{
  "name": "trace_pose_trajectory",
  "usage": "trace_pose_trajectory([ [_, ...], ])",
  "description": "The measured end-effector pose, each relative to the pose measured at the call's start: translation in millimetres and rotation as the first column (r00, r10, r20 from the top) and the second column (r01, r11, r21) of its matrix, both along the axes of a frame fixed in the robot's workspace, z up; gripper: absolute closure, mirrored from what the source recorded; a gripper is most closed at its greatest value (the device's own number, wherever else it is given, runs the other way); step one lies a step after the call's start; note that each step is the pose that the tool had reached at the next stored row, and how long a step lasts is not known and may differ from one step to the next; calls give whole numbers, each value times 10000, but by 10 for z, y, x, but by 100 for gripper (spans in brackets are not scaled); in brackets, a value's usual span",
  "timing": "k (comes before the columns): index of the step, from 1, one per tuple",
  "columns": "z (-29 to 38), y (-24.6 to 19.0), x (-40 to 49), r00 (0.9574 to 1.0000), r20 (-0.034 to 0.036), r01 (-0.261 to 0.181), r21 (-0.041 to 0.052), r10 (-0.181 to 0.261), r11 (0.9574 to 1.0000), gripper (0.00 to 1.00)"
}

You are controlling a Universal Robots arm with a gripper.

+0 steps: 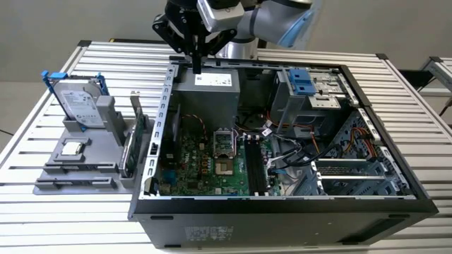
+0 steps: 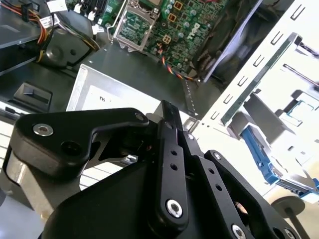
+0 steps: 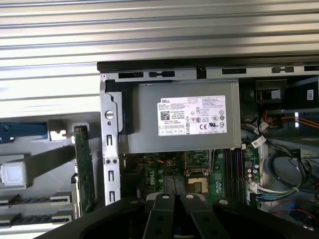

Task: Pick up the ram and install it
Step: 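Reach for the ram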

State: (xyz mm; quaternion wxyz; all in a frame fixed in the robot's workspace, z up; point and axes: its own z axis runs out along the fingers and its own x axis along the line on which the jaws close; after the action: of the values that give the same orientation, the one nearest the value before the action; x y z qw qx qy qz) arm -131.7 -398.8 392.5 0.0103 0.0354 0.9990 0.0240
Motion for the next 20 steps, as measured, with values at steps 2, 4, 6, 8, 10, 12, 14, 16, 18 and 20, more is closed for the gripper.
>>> trace_pose_trajectory([
  [2,0,0,-24,10000,-1,-1,-1,1,10000,100],
  [4,0,0,-47,10000,-2,0,-1,0,10000,100],
  [6,-1,0,-83,10000,-2,0,0,0,10000,100],
  [8,-1,0,-127,10000,-2,-1,0,1,10000,100],
  [10,-1,0,-163,10000,-1,0,0,0,10000,100],
  [12,-1,0,-194,10000,-3,1,-1,-1,10000,100],
  [14,-2,0,-232,10000,-2,0,0,0,10000,100],
  [16,-2,0,-269,10000,-3,-1,0,1,10000,100],
  [18,-2,0,-311,10000,-3,-1,0,1,10000,100],
  [20,-2,0,-351,10000,-2,-3,0,3,10000,100],
])
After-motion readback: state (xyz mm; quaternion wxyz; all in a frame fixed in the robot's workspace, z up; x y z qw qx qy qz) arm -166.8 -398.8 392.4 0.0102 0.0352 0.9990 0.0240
